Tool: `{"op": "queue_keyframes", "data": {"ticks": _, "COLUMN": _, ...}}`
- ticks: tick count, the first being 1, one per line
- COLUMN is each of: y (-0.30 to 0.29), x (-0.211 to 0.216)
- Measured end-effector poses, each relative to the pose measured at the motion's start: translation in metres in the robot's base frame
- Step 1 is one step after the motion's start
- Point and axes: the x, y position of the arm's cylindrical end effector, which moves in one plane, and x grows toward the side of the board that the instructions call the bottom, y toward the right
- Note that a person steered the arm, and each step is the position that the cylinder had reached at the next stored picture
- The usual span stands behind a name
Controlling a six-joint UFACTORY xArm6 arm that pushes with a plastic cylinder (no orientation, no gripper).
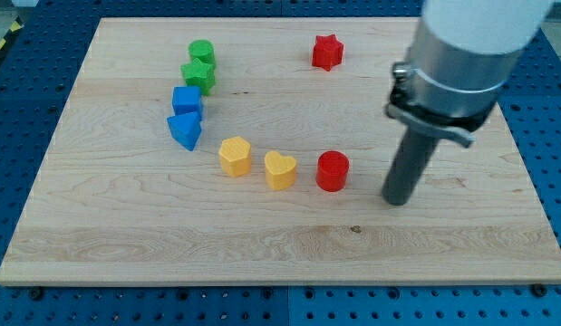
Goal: Push the red circle diagonally to the green circle
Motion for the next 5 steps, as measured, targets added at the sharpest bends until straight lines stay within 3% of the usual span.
{"op": "queue_keyframes", "data": {"ticks": 2, "y": -0.073, "x": -0.006}}
{"op": "queue_keyframes", "data": {"ticks": 5, "y": -0.096, "x": -0.024}}
